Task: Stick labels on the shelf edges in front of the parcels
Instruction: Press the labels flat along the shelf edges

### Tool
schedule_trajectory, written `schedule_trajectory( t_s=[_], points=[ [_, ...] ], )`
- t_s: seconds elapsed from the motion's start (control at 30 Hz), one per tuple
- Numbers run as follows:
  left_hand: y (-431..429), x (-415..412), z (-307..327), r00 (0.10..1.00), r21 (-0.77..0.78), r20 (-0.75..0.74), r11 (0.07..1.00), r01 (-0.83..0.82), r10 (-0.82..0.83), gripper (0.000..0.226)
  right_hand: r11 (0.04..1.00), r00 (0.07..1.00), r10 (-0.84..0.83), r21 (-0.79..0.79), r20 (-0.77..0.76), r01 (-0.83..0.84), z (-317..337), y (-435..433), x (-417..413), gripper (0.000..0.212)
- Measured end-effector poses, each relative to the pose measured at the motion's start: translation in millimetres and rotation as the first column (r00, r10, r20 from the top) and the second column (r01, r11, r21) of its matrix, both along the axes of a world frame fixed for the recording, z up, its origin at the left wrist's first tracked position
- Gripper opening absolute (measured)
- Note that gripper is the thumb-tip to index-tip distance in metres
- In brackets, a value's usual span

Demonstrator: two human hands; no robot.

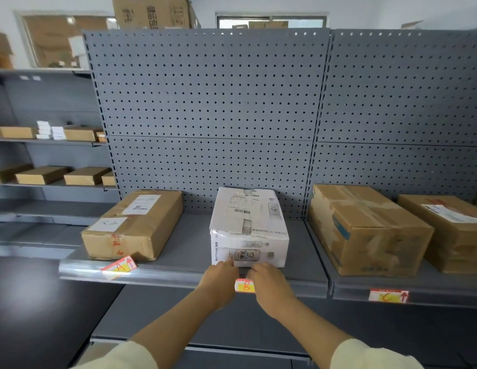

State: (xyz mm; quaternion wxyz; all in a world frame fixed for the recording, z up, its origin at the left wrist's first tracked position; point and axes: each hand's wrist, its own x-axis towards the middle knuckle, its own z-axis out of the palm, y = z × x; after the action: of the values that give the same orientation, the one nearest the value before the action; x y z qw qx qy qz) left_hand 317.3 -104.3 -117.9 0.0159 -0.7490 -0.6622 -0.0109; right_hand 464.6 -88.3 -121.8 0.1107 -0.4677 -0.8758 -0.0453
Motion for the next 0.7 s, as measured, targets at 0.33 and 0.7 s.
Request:
schedule_trajectory(
  t_s=[0.33,0.7],
  points=[
    [-11.2,-3.3,2.6,0.996,-0.026,0.08,0.998,0.052,-0.049,0.055,0.999,0.997,0.016,0.028,0.071,-0.018,4.3,-9.0,-8.6,0.027],
    [-25.1,-41.2,-12.0,0.984,-0.027,0.057,0.985,0.171,-0.169,0.063,0.988,0.977,-0.035,0.156,0.209,0.001,11.8,-18.0,-45.3,0.017]
  ],
)
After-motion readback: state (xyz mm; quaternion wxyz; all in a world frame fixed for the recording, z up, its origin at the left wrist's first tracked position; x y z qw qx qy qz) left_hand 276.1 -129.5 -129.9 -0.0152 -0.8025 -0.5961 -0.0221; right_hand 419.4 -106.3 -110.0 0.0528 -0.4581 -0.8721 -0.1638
